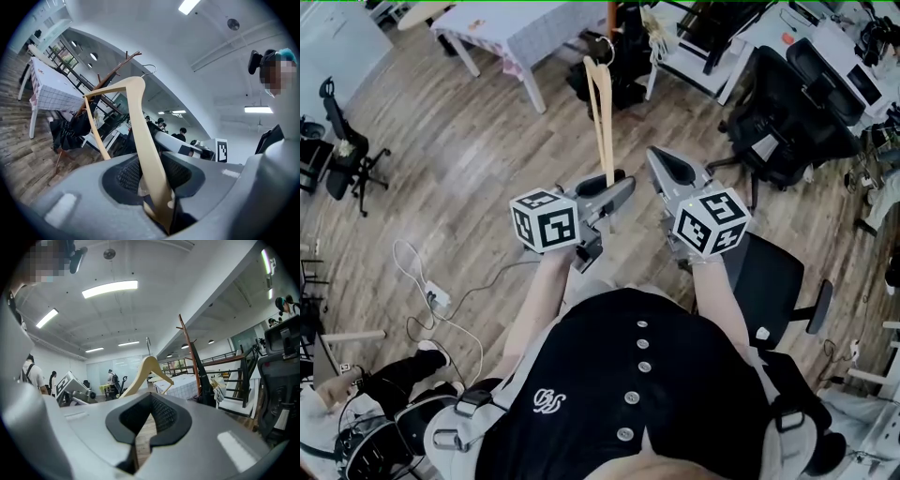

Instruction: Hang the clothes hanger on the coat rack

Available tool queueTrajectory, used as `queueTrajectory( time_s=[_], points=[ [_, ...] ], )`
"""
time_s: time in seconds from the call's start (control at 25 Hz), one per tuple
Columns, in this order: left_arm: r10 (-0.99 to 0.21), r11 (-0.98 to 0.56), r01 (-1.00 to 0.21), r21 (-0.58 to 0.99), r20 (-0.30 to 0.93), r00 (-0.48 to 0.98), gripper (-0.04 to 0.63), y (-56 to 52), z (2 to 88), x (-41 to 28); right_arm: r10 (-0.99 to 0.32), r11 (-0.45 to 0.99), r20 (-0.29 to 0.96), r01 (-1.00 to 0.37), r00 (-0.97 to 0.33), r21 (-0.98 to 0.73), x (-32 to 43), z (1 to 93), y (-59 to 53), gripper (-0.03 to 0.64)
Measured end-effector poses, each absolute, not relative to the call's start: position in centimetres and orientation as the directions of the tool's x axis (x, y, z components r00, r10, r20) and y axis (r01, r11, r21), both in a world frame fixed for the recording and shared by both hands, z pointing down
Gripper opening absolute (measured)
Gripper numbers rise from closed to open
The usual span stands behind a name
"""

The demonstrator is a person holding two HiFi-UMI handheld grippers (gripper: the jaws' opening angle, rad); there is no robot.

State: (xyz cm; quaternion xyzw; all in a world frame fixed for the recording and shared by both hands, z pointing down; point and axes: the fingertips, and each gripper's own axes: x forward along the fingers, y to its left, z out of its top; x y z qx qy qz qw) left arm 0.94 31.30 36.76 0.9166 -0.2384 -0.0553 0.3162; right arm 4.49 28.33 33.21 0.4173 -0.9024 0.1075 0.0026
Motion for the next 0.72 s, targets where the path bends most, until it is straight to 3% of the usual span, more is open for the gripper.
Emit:
queueTrajectory(
  time_s=[0.72],
  points=[
    [-0.45, -0.719, -0.405, 0.565, 0.065, 0.891, 0.132, 28.2, 36.5, -3.3, -0.793, 0.576, 0.111, -0.797, -0.599, -0.18, 0.4, 34.7, 25.1, 0.0]
  ],
)
